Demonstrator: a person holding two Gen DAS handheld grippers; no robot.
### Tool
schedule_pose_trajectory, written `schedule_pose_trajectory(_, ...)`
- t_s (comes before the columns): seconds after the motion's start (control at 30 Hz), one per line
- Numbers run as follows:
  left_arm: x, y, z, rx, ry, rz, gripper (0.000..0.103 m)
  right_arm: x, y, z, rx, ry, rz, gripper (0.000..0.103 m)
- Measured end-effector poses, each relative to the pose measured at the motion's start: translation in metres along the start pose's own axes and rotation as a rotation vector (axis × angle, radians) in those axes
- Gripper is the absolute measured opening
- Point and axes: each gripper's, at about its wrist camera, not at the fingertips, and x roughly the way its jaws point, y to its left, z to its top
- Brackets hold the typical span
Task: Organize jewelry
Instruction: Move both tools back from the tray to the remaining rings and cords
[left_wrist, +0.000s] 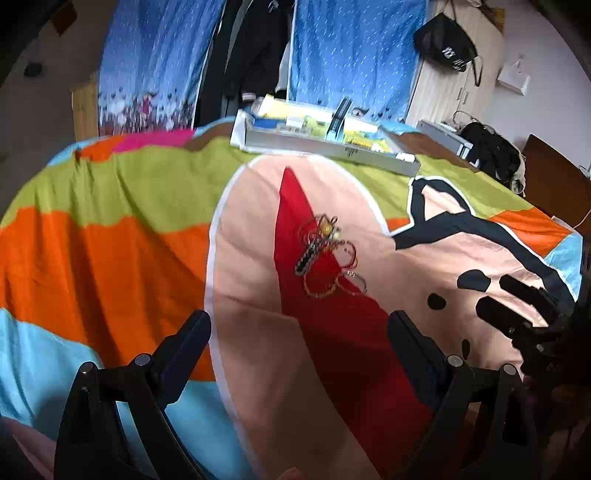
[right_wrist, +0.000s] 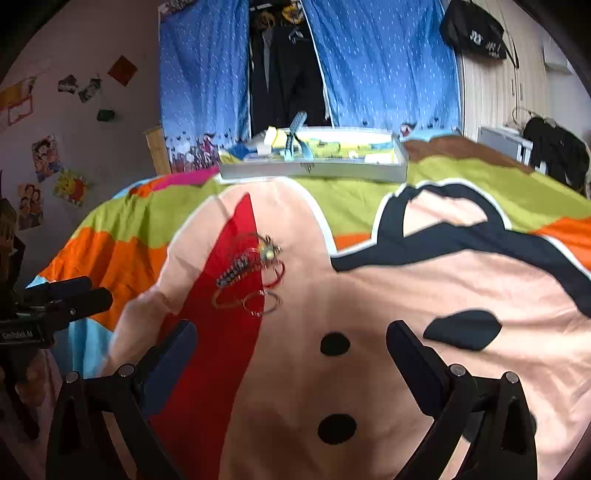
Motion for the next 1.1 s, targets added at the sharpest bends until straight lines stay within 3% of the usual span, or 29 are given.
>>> schedule_pose_trajectory(0.3, 0.015, 0.006, -0.003, -0.013, 0.046, 0.094, 0.093, 0.020, -0.007, -0.013, 0.045, 0.064, -0.013, 0.103)
schedule_pose_trajectory(0.53, 0.029, 0.007, 0.002, 0.018, 0.055, 0.107, 0.093, 0.031, -0.008, -0.017, 0.056, 0.087, -0.018, 0.103)
schedule_pose_trajectory(0.83, 0.062, 0.009, 0.027, 0.122, 0.078, 0.082, 0.093, 0.045, -0.012, -0.019, 0.065, 0.113, -0.052, 0.103)
schedule_pose_trajectory(0.93, 0.073, 0.013, 0.029, 0.106, 0.107, 0.056, 0.093, 0.047, -0.014, -0.017, 0.063, 0.108, -0.057, 0.103)
schedule_pose_trajectory(1.1, 0.100, 0.027, 0.033, 0.044, 0.210, -0.004, 0.093, 0.047, -0.016, -0.011, 0.051, 0.078, 0.011, 0.103)
